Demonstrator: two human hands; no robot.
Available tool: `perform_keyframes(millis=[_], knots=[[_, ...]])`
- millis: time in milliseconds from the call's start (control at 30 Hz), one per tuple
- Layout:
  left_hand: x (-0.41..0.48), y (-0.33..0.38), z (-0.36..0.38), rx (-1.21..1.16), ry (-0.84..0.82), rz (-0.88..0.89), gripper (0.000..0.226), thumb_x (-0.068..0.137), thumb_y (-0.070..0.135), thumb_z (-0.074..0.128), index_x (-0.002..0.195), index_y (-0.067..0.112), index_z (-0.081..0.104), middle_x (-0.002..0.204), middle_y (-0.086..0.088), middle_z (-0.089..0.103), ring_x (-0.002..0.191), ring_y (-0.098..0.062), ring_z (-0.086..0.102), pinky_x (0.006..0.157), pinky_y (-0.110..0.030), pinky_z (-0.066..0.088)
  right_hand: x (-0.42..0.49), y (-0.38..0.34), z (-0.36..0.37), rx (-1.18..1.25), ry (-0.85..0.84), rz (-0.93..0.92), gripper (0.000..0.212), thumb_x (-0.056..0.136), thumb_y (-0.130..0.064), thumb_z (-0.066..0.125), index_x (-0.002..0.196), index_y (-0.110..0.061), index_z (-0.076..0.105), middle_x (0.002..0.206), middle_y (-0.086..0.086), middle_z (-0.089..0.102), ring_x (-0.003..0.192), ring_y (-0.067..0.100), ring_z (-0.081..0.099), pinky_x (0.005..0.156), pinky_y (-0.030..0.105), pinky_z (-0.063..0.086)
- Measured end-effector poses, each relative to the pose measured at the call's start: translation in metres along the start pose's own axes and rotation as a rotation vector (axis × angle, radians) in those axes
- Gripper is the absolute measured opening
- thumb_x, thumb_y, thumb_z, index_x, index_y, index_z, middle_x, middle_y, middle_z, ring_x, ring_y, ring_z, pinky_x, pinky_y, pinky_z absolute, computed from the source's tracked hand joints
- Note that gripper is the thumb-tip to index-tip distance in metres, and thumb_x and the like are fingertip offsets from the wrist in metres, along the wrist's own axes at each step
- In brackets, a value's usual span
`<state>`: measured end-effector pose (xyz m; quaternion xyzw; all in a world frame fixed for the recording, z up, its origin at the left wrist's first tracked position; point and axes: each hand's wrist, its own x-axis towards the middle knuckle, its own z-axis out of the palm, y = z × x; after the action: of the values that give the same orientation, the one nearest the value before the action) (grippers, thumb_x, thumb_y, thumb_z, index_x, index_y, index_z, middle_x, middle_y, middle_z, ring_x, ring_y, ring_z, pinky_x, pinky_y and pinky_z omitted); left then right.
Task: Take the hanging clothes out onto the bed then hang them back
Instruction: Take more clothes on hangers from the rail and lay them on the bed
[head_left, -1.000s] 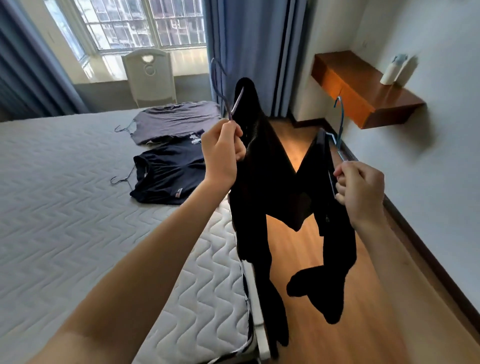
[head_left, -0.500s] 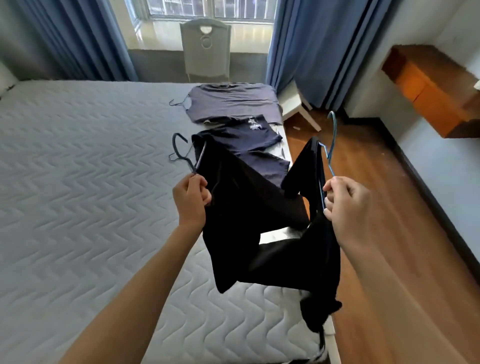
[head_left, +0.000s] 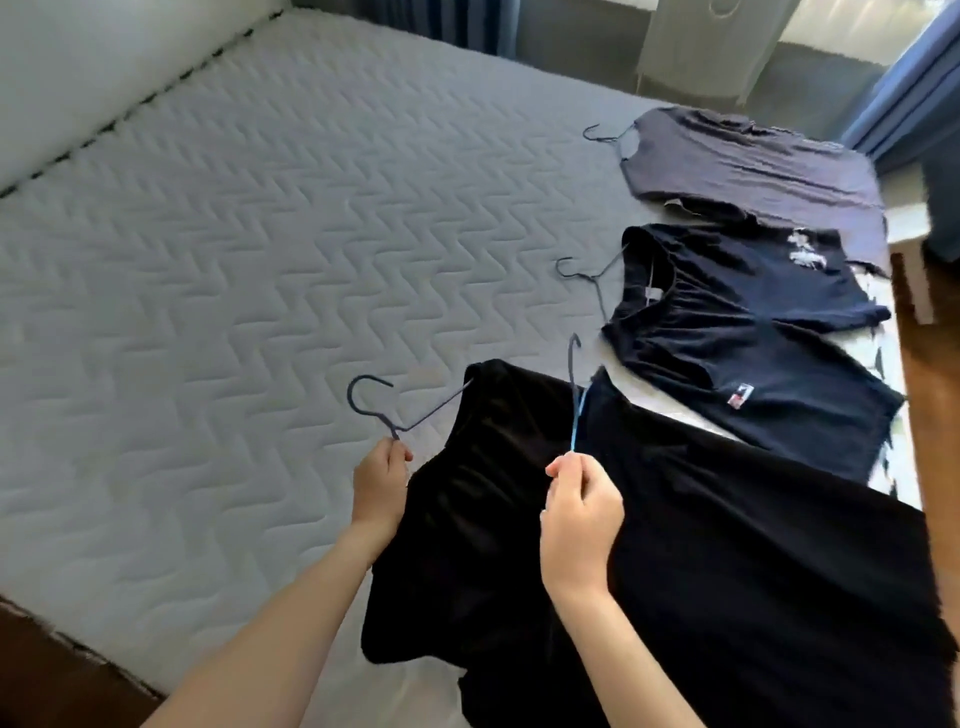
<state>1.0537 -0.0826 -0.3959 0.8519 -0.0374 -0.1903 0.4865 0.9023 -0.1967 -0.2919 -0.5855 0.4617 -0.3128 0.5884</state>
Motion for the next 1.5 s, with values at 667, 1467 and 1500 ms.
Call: perform_keyframes(millis=[667, 1467, 1500], knots=[[0.094, -0.172, 0.041, 0.446, 0.22, 0.225, 0.021, 0.088, 0.02, 0.049, 0.082, 0.004, 0.06, 0.08, -0.016, 0.059, 0.075, -0.035, 0.056, 0.064, -0.042, 0.046, 0.024, 0.237, 0.174, -0.298, -0.215, 0.079, 0.03, 0.097, -0.011, 0.043, 0.072, -0.002, 0.055, 0.056, -0.004, 0.045, 0.051, 0.005, 0.04, 0.053, 0.015, 0.035], [-0.4, 0.049, -0.219, 0.097, -0.033, 0.117, 0.019, 0.096, 0.032, 0.047, 0.108, 0.03, 0.062, 0.105, 0.016, 0.065, 0.1, 0.003, 0.06, 0.084, -0.013, 0.045, -0.242, -0.179, -0.217, -0.075, -0.509, 0.026, 0.034, 0.1, -0.004, 0.04, 0.069, 0.009, 0.047, 0.05, 0.002, 0.026, 0.042, 0.01, 0.022, 0.04, 0.02, 0.015], [-0.42, 0.039, -0.224, 0.085, 0.0, 0.097, 0.016, 0.097, 0.032, 0.048, 0.105, 0.032, 0.062, 0.104, 0.018, 0.066, 0.101, 0.004, 0.059, 0.085, -0.012, 0.044, -0.251, -0.179, -0.222, -0.084, -0.546, 0.042, 0.035, 0.1, -0.003, 0.041, 0.067, 0.008, 0.046, 0.05, 0.002, 0.026, 0.042, 0.009, 0.022, 0.04, 0.018, 0.015]])
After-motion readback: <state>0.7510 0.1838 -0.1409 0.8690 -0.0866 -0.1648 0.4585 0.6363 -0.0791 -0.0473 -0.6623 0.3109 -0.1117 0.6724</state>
